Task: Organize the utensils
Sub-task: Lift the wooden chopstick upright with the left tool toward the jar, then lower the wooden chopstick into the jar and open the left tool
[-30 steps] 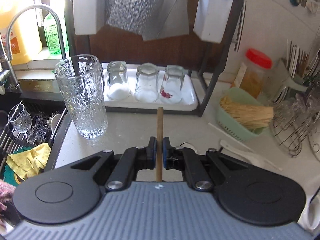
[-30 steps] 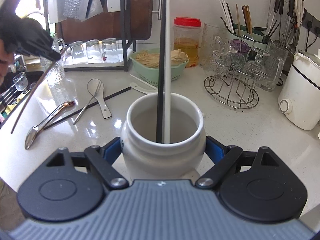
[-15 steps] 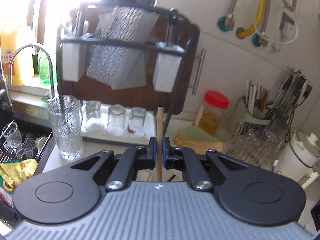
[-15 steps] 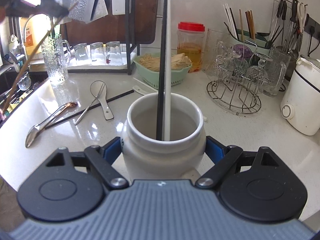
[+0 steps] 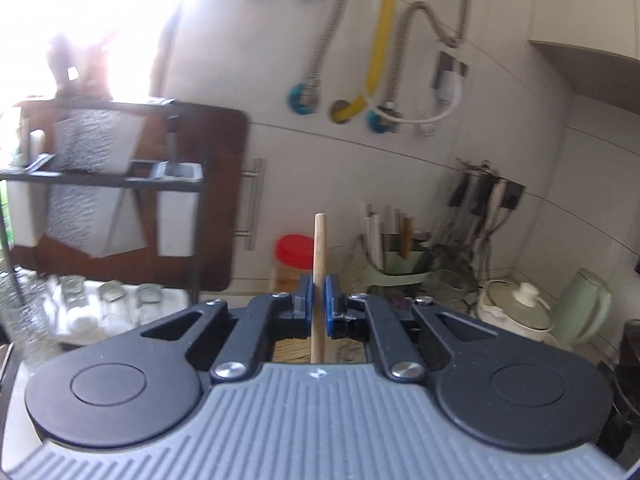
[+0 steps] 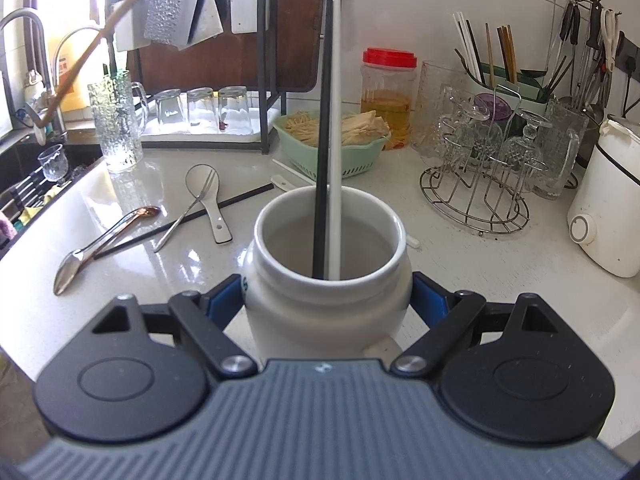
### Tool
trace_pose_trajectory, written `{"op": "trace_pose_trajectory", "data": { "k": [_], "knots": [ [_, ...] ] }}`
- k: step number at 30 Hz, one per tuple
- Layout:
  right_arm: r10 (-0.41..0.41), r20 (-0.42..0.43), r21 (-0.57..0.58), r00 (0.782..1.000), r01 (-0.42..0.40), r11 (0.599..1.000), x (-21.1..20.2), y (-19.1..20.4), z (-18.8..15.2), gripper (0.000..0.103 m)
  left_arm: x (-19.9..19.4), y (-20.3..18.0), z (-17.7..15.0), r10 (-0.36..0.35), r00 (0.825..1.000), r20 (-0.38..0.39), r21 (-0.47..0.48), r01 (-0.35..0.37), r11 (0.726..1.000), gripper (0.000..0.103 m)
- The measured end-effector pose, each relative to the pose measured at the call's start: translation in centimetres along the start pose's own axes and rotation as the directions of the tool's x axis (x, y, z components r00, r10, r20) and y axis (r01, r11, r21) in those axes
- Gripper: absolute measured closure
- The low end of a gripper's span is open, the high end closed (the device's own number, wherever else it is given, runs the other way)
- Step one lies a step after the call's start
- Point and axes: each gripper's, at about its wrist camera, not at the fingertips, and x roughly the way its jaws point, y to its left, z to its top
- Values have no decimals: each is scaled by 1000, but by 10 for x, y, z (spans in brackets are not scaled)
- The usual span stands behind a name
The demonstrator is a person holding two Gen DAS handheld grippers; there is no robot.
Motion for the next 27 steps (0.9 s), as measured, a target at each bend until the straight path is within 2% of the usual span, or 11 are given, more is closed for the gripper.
{"op": "trace_pose_trajectory", "data": {
  "k": [7,12,15,22,27],
  "knots": [
    [11,-2,-3,1000,-11,1000,2,0,2,13,17,-38,0,-77,997,-8,56,77,995,96],
    [15,1,-5,1000,-15,1000,2,-1,1,13,32,-48,-2,-92,996,-17,79,93,992,96],
    [15,5,-3,1000,-15,1000,2,0,1,13,39,-55,-6,-75,997,-2,109,75,991,96],
    [13,1,-4,1000,-13,1000,2,1,1,13,62,-67,-26,-122,992,-31,122,125,985,96],
    [11,6,0,1000,-11,1000,2,1,1,13,77,-76,-40,-129,990,-55,147,135,980,96]
  ]
}}
